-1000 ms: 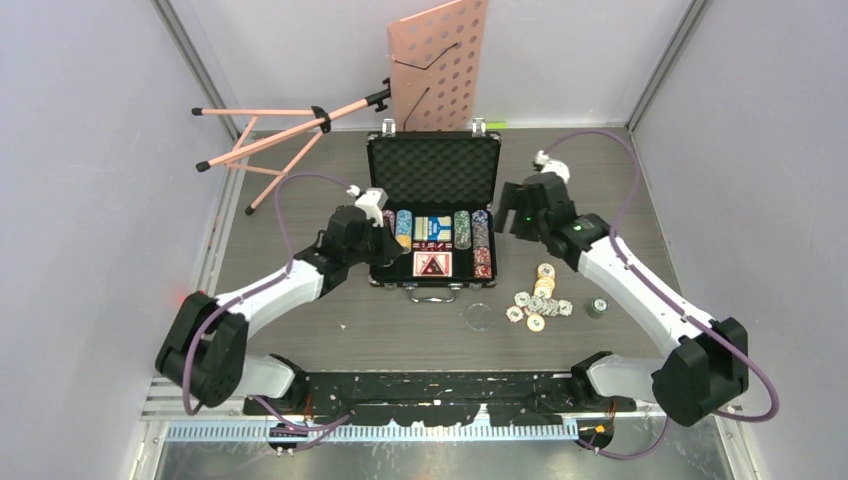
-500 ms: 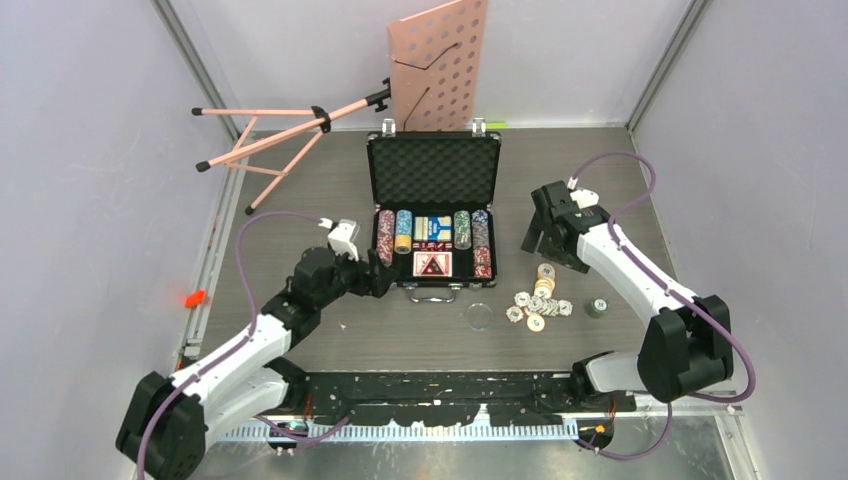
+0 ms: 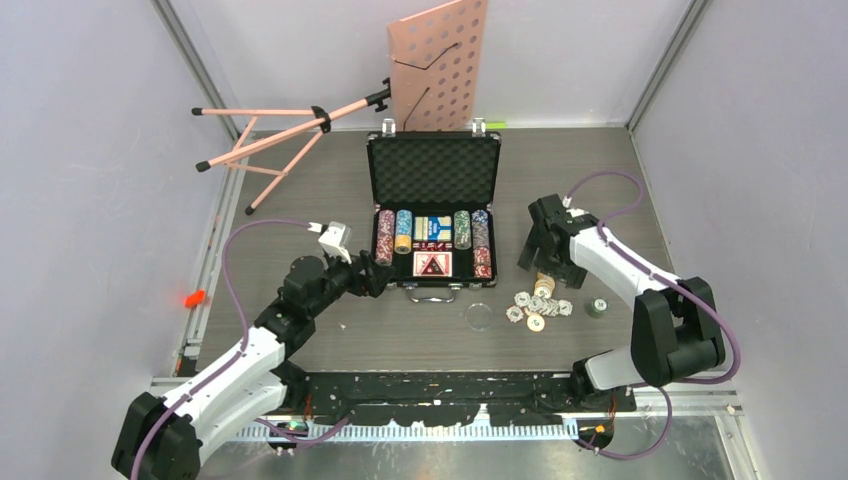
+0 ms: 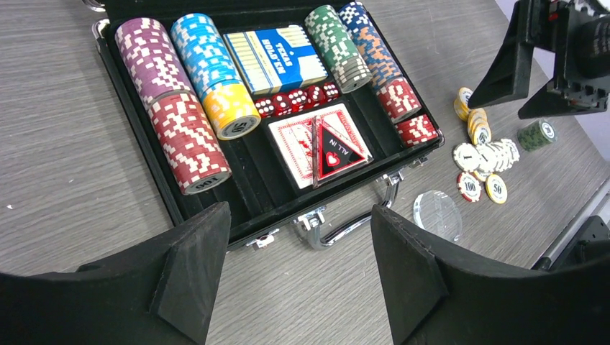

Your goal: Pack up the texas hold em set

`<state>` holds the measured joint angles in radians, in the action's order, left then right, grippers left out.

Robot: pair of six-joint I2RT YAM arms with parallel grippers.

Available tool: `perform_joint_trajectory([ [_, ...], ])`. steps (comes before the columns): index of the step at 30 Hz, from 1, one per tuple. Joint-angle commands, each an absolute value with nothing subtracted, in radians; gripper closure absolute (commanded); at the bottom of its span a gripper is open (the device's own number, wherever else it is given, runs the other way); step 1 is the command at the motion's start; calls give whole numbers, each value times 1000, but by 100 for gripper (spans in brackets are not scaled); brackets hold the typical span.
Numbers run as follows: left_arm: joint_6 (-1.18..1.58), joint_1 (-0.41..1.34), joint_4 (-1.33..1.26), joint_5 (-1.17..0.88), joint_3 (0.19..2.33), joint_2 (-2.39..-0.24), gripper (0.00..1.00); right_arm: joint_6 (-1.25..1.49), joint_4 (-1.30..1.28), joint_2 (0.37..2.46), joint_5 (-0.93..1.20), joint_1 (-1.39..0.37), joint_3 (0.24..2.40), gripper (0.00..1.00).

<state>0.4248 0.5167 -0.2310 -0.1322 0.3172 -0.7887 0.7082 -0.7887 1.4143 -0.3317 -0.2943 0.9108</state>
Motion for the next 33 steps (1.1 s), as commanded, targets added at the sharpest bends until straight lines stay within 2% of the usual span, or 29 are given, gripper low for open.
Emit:
perform_joint_trajectory([
  [1,434,514,-295,-142,316,-796,26,710,-689,1412,-278,-291,867,2],
  [12,429,514,-287,-133,315,-791,26,702,-611,1483,-300,-291,816,3],
  [21,425,514,-284,-127,317,-798,26,650,-558,1519,-218,-243,787,10],
  [26,422,514,-281,-125,316,-799,27,637,-518,1483,-134,-205,741,23],
  [33,421,514,-284,-123,317,-807,27,648,-544,1479,-142,-201,736,38],
])
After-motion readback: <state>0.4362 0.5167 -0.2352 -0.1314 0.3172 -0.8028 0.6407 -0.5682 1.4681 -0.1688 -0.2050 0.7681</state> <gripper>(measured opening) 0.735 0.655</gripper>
